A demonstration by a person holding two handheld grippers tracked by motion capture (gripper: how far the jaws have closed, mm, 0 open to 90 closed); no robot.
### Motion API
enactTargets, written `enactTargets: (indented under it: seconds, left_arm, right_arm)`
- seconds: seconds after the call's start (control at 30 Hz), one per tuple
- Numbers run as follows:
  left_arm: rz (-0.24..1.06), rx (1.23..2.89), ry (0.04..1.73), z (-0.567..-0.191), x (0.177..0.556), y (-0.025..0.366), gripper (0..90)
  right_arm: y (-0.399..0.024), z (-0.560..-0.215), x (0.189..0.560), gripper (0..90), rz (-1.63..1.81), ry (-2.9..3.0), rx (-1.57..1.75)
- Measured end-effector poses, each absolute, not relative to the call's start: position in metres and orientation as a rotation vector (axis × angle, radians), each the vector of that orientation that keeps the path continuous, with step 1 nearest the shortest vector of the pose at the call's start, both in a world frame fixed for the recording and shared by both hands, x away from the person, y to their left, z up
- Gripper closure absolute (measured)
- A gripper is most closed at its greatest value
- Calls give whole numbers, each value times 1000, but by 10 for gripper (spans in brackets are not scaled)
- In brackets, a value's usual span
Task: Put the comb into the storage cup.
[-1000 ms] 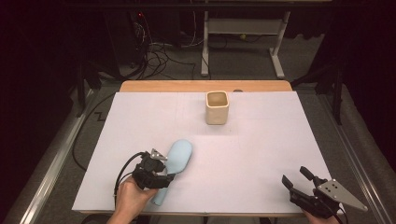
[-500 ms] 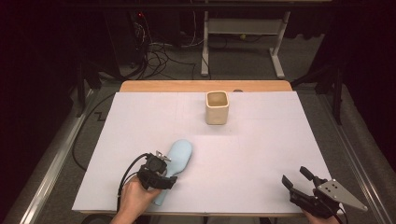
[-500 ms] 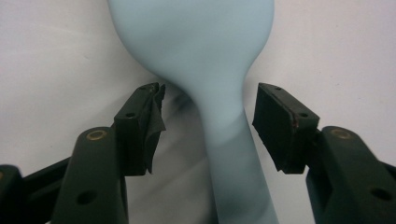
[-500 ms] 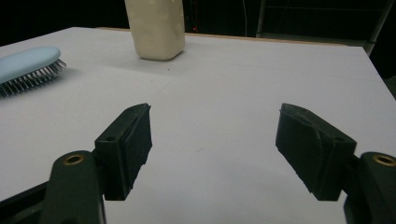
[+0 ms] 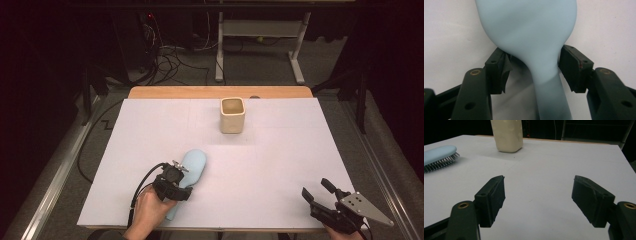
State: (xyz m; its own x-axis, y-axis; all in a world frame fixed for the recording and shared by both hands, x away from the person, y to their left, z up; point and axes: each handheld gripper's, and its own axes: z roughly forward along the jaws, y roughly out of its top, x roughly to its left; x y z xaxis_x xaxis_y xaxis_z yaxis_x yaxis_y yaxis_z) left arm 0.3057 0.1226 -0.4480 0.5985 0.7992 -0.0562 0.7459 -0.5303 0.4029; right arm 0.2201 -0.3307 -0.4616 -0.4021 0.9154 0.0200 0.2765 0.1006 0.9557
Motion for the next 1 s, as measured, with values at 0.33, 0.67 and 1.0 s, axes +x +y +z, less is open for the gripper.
enactTargets:
  seconds: [0.33, 0.67, 1.0]
  left_arm:
    - [219, 2438, 1238, -447, 307, 123, 569]
    - [217, 2475, 1209, -446, 310, 120, 670]
    - [237, 2475, 1179, -446, 308, 120, 686]
  right_arm:
    - [-331, -462, 220, 277, 1318, 1762, 1167]
    - [-331, -461, 219, 281, 1315, 1750, 1160]
    - [-331, -461, 219, 281, 1317, 1751, 1160]
